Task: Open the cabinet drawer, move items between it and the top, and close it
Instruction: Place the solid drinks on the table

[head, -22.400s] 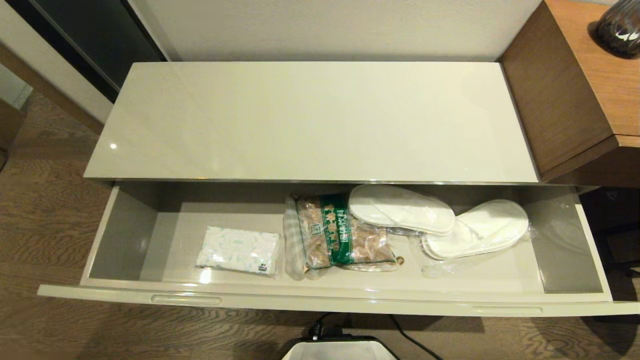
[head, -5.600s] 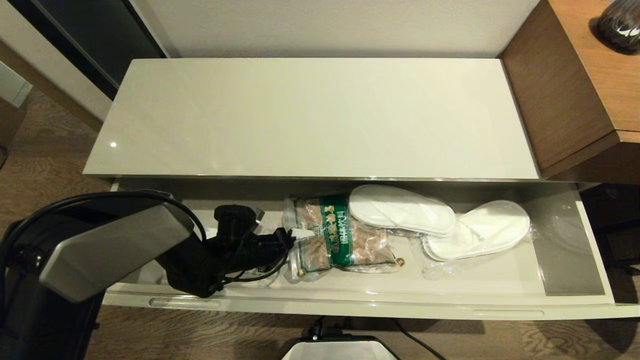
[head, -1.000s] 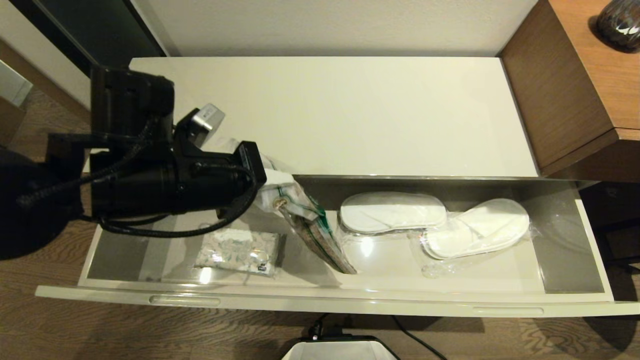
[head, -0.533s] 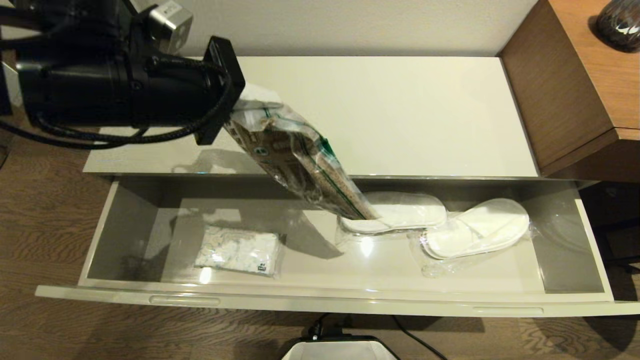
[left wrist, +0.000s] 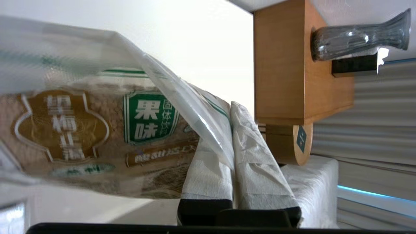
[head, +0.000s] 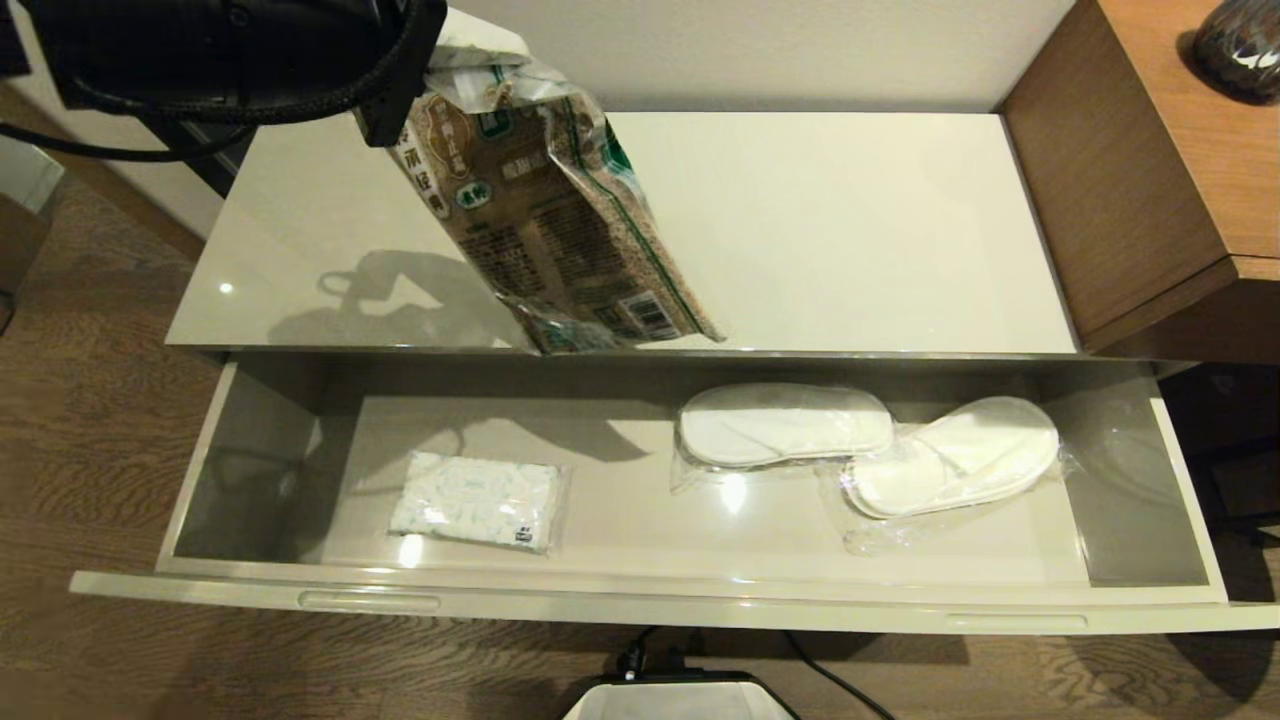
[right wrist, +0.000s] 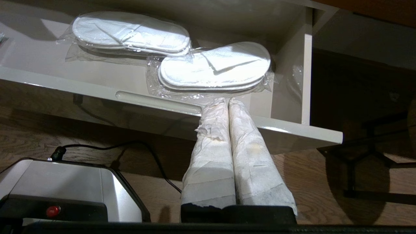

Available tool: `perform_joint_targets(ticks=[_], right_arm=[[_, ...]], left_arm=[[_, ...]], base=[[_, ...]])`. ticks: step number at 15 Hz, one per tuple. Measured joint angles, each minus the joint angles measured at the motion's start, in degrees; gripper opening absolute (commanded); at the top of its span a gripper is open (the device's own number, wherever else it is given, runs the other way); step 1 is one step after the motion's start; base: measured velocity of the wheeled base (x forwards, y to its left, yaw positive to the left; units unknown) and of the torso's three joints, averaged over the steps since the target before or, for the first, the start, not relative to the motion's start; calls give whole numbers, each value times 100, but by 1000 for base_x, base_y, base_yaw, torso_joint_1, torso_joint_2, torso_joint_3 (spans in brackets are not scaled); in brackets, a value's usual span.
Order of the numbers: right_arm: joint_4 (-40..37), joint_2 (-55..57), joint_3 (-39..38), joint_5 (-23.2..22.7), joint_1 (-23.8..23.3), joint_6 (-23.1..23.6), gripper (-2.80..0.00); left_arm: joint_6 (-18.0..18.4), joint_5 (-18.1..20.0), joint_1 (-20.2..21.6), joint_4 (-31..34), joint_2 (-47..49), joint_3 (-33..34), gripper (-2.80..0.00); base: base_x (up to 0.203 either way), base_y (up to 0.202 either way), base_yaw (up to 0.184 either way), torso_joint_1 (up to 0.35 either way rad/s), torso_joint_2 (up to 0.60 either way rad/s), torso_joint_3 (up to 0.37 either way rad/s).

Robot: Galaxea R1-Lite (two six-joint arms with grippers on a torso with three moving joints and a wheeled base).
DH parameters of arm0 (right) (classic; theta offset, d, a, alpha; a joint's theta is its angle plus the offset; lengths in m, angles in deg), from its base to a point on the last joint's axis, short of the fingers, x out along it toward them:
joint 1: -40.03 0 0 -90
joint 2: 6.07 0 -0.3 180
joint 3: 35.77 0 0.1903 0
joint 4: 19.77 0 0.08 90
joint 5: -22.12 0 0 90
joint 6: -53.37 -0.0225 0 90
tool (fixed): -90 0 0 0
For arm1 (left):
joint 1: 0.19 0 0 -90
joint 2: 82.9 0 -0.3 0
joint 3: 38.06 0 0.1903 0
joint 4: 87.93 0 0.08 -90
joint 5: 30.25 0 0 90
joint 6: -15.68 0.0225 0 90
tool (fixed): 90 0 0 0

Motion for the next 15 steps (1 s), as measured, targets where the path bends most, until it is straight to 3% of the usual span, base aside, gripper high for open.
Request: perform_joint_targets(ticks=[6, 9, 11, 15], right_arm=[[0, 0, 0, 5, 0, 0, -280], [-2, 0, 0, 5, -2, 0, -280], [0, 0, 0, 5, -2, 0, -280], [2, 0, 0, 2, -2, 0, -280]], left_arm=[[16, 133, 482, -1569, 452, -40, -280], [58, 181, 556, -1855, 653, -41, -280], [77, 424, 592, -2256, 826, -40, -280], [79, 479, 592, -2100, 982, 377, -280]], base=[[0, 0, 0, 0, 0, 0], [0, 0, 0, 0, 0, 0], [0, 0, 0, 0, 0, 0], [0, 0, 0, 0, 0, 0]])
